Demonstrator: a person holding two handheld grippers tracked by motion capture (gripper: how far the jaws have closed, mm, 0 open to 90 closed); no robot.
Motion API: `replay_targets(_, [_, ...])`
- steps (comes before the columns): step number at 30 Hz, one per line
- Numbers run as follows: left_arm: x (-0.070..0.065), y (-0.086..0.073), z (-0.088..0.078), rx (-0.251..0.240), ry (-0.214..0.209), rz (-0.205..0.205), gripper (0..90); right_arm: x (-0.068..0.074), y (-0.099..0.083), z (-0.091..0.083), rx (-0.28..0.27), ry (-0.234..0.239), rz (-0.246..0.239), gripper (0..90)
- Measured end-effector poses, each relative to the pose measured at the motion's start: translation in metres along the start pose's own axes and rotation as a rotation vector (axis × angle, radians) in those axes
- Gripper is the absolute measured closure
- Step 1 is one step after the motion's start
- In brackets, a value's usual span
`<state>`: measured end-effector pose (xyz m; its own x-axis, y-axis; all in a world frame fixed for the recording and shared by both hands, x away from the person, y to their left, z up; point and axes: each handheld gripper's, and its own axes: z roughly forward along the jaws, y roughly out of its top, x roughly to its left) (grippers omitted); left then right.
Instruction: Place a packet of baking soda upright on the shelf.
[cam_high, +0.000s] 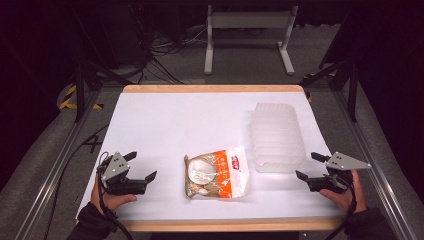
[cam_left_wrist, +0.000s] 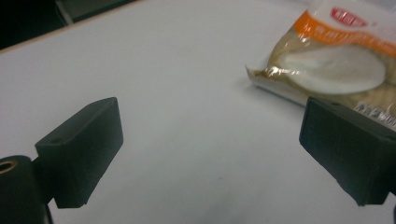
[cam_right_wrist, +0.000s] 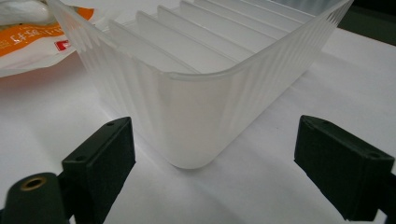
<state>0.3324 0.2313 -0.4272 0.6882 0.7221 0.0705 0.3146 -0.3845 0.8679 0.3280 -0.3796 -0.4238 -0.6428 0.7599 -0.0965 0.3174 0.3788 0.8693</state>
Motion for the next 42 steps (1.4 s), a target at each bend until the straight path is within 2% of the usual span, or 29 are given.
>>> replay_targets(2, [-0.001, -0.001, 0.003, 0.027, -0.009, 0.007, 7.6, 0.001, 0.0, -0.001, 0.006, 0.004, 0.001, 13.3])
replay_targets(7, [-0.002, -0.002, 0.009, 0.049, -0.024, 0.016, 8.3, 0.003, -0.001, -0.006, 0.014, 0.006, 0.012, 14.5])
replay_targets(9, [-0.003, -0.003, 0.012, 0.056, -0.036, 0.022, 8.4, 0.004, 0.001, -0.005, 0.021, -0.003, 0.027, 14.5])
replay_targets(13, [-0.005, -0.001, 0.016, 0.058, -0.055, 0.032, 8.9, 0.009, 0.003, -0.003, 0.034, 0.005, 0.022, 15.1])
replay_targets(14, [-0.006, -0.001, 0.018, 0.063, -0.064, 0.033, 8.9, 0.011, 0.003, -0.003, 0.042, 0.009, 0.02, 15.8])
replay_targets(15, [-0.008, -0.001, 0.022, 0.073, -0.075, 0.038, 8.9, 0.015, 0.004, -0.004, 0.066, 0.01, 0.021, 23.7])
replay_targets(17, [-0.011, -0.002, 0.024, 0.087, -0.081, 0.049, 9.2, 0.02, 0.005, -0.006, 0.099, 0.037, 0.009, 26.8])
replay_targets(18, [-0.011, -0.002, 0.024, 0.087, -0.081, 0.049, 9.5, 0.02, 0.005, -0.006, 0.099, 0.037, 0.009, 26.8])
replay_targets(20, [-0.015, -0.003, 0.026, 0.105, -0.088, 0.064, 10.9, 0.027, 0.005, -0.008, 0.137, 0.072, 0.007, 29.9])
replay_targets(24, [-0.016, -0.003, 0.026, 0.103, -0.087, 0.058, 12.3, 0.033, 0.006, -0.008, 0.148, 0.104, 0.017, 31.8])
replay_targets(28, [-0.016, -0.004, 0.025, 0.102, -0.088, 0.048, 12.4, 0.042, 0.008, -0.006, 0.134, 0.142, 0.018, 34.5])
replay_targets(32, [-0.019, -0.004, 0.019, 0.073, -0.084, 0.045, 12.4, 0.051, 0.012, 0.0, 0.128, 0.181, 0.019, 35.9])
replay_targets(35, [-0.021, -0.006, 0.014, 0.048, -0.085, 0.032, 11.8, 0.059, 0.019, 0.01, 0.12, 0.23, 0.037, 37.9])
replay_targets(38, [-0.024, -0.007, 0.01, 0.041, -0.076, 0.027, 11.5, 0.073, 0.026, 0.023, 0.134, 0.276, 0.021, 37.6])
replay_targets(42, [-0.026, -0.008, 0.009, 0.051, -0.049, 0.038, 11.1, 0.087, 0.033, 0.042, 0.152, 0.326, 0.007, 32.8])
